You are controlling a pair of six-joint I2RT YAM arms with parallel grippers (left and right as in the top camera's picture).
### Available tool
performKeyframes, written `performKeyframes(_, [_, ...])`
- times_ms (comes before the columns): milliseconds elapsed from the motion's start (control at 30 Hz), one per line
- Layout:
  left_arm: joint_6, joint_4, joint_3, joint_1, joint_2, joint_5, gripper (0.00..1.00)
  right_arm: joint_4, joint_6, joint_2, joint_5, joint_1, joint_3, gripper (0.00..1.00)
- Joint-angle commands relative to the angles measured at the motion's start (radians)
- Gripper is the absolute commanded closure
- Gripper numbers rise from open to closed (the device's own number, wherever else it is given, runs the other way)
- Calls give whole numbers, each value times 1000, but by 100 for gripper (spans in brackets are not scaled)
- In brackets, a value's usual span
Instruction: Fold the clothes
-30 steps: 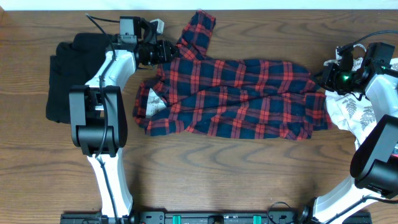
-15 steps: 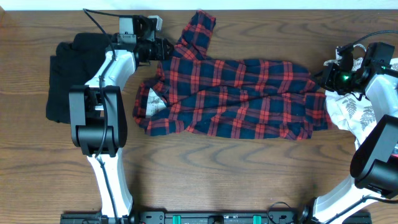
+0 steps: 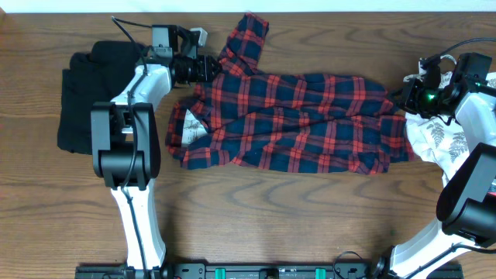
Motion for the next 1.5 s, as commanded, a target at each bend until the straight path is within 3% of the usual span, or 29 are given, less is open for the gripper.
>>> performKeyframes(0, [17,-3,15,6,15,82,60,-2,-13,-19,3,-6,-4,99])
performKeyframes(100, [17,-3,15,6,15,113,66,-2,-12,-19,3,-6,-4,99])
performKeyframes(233, [17,2,15,7,15,122,94,-1,-13,-19,3,-6,-4,99])
performKeyframes(467, [14,1,17,24,-4,124,94,0,-13,-19,3,-6,-4,99])
performKeyframes(700, [-49,-46,17,54,-137,114,94,-1,-13,-19,6,-7,-4,99])
performKeyframes(867, [-92,-165,17,64,-210,114,94,-24,-30,-19,2,-6,-4,99])
performKeyframes(1467, [-34,-602,16,68,-287,-34,94,-138,-58,-19,53,-10,-4,99])
